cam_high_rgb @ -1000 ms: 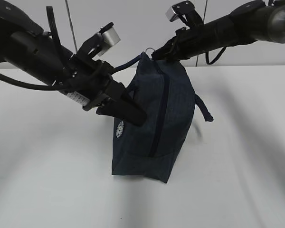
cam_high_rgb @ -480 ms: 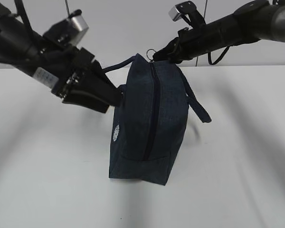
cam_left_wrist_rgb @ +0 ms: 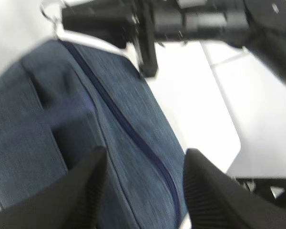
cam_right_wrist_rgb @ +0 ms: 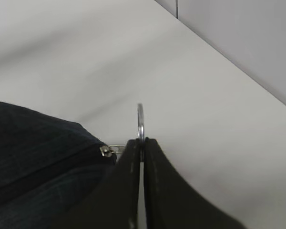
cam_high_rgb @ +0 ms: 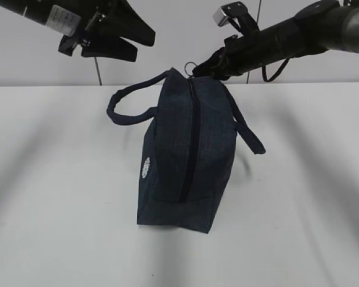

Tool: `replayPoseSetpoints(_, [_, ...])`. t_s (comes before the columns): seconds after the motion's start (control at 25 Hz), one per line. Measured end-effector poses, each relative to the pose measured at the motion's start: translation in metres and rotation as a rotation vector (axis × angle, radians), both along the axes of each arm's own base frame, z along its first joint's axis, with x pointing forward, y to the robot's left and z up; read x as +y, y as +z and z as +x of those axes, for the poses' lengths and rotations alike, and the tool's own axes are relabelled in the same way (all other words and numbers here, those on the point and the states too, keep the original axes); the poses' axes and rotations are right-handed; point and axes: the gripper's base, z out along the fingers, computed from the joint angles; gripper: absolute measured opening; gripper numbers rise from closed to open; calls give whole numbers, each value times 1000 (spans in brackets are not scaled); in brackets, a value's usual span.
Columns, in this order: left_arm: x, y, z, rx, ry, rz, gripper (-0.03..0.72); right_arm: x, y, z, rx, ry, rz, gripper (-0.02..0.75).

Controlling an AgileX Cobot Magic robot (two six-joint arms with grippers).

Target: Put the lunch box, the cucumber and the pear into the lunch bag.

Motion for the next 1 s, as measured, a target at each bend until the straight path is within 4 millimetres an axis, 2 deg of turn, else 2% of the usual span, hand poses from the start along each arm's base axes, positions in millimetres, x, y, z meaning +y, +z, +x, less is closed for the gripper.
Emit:
replayPoseSetpoints(0.08, [-3,-7,18,-6,32,-5,349,0,0,0,1,-1,1,-16])
replayPoseSetpoints(0.28, [-14,-44,65,22,61,-2,340,0,0,0,3,0,1,-16])
replayPoseSetpoints(0.44, [-20,-62,90,33,72,-10,340,0,0,0,3,0,1,-16])
replayPoseSetpoints(0.6, [-29,-65,99,27,69,-21,340,0,0,0,3,0,1,-16])
replayPoseSetpoints(0.84, [-47,-80,95,74,19,-12,340,0,0,0,2,2,-2,-16])
replayPoseSetpoints(1.0, [-47,-83,93,102,17,28,340,0,0,-1,5,4,-3,-16])
